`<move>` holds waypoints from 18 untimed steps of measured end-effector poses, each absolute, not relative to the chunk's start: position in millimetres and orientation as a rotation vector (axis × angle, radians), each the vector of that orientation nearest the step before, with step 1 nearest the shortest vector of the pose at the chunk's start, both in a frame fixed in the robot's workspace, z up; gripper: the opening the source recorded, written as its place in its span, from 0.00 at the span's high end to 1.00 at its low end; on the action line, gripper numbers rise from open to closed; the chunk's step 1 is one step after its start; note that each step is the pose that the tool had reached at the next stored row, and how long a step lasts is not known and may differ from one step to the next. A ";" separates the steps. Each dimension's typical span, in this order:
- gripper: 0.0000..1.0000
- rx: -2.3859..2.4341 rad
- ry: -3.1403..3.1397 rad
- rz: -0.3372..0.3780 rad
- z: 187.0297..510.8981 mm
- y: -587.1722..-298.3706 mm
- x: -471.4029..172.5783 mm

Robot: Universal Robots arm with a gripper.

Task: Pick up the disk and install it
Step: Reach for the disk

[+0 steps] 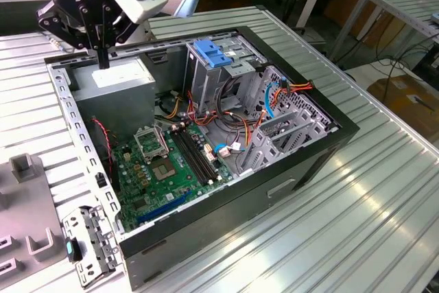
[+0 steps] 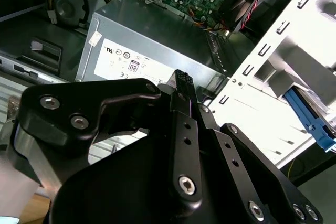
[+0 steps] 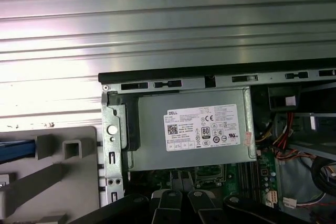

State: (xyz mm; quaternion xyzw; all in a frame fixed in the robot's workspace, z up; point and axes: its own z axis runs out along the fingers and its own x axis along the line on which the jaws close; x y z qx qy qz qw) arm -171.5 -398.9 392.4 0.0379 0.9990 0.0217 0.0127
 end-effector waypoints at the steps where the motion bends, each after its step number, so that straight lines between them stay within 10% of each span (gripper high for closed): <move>1: 0.89 0.118 3.113 0.068 392.4 -398.9 -171.9; 18: 0.89 0.118 3.113 0.068 392.3 -398.9 -180.3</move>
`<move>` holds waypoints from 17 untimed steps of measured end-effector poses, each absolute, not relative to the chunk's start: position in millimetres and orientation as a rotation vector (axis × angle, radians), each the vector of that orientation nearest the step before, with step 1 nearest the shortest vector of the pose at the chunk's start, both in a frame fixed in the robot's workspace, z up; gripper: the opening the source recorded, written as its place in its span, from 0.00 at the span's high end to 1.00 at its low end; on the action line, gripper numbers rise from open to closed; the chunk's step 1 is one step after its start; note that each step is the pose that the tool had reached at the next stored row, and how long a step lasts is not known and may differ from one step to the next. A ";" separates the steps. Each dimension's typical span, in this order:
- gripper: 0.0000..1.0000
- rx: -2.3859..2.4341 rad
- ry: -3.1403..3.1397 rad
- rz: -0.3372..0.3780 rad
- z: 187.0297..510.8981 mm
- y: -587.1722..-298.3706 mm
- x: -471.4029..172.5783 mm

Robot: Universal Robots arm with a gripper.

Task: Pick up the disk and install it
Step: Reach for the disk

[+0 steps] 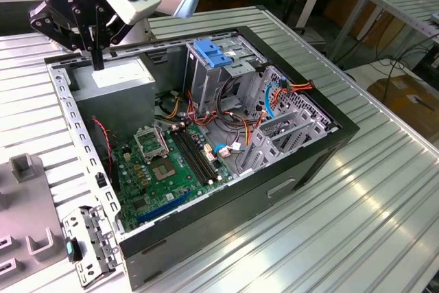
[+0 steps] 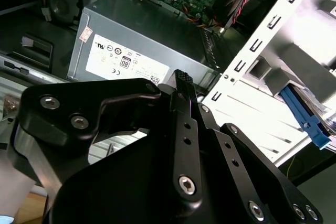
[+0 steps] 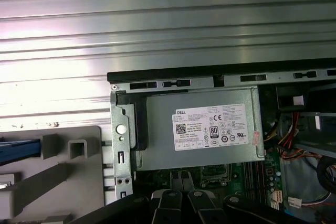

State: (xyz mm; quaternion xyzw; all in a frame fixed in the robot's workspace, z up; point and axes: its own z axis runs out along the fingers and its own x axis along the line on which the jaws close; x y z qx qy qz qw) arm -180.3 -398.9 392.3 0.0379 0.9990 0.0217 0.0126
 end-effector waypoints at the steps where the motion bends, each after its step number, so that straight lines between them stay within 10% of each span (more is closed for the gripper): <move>1: 0.89 0.118 3.113 0.068 392.2 -398.9 -180.8; 17: 0.89 0.118 3.113 0.068 392.0 -398.9 -191.3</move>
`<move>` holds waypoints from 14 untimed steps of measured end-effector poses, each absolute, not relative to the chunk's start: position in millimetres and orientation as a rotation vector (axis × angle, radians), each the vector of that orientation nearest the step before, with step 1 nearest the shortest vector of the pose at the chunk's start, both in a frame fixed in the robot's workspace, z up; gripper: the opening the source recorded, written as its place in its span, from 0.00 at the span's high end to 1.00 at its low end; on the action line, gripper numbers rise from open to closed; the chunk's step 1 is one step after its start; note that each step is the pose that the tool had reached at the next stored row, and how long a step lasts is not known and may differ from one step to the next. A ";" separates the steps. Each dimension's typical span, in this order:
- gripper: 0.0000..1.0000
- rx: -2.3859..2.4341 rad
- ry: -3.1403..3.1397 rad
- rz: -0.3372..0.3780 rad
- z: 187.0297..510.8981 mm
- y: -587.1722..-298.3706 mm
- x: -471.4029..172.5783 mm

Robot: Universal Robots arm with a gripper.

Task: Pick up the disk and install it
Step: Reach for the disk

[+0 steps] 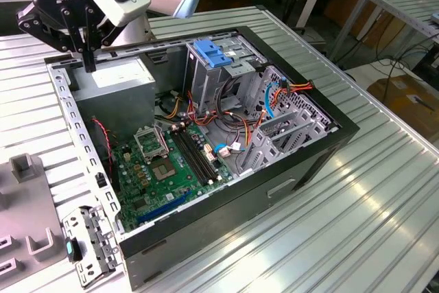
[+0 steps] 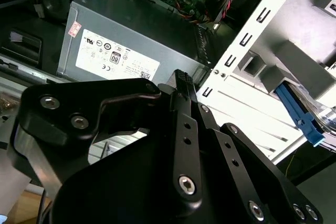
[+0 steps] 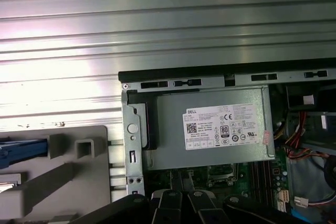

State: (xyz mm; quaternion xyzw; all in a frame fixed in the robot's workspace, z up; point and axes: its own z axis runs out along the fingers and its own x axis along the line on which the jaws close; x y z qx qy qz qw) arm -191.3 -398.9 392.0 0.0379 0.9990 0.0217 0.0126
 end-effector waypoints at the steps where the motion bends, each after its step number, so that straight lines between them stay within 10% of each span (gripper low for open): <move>1: 0.89 0.118 3.113 0.068 392.0 -398.9 -191.8; 14: 0.89 0.118 3.113 0.068 391.7 -399.0 -199.7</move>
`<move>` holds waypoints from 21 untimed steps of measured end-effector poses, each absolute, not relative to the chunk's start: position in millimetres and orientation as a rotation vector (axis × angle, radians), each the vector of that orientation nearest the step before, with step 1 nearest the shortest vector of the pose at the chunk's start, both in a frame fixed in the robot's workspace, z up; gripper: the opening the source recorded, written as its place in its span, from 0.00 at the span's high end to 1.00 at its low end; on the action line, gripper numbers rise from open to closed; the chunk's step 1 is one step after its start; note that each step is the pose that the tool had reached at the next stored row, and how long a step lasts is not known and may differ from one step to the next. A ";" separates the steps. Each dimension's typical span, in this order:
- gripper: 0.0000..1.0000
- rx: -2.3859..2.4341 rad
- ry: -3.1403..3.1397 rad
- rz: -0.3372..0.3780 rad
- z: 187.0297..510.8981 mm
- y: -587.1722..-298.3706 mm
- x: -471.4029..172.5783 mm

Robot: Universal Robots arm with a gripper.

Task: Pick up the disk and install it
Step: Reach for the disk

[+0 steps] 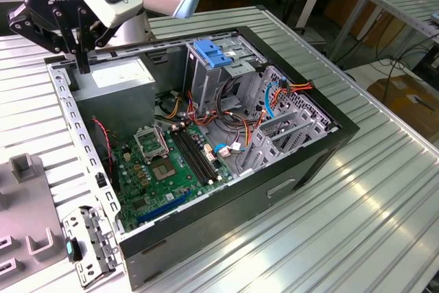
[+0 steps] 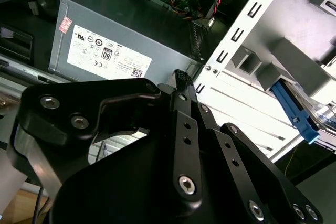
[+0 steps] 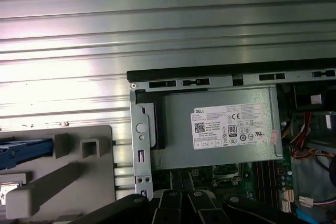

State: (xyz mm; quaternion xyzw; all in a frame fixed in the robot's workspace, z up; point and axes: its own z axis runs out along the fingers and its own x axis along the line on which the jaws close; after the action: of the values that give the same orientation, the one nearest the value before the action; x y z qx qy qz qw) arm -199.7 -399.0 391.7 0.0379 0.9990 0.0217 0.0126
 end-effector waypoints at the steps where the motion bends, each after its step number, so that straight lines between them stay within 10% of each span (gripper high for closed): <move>1: 0.89 0.118 3.114 0.068 391.7 -398.9 -200.2; 21: 0.89 0.118 3.114 0.068 391.5 -399.0 -214.9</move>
State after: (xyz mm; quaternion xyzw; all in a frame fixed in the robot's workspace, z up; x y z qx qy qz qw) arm -214.9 -399.0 391.5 0.0379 0.9990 0.0217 0.0125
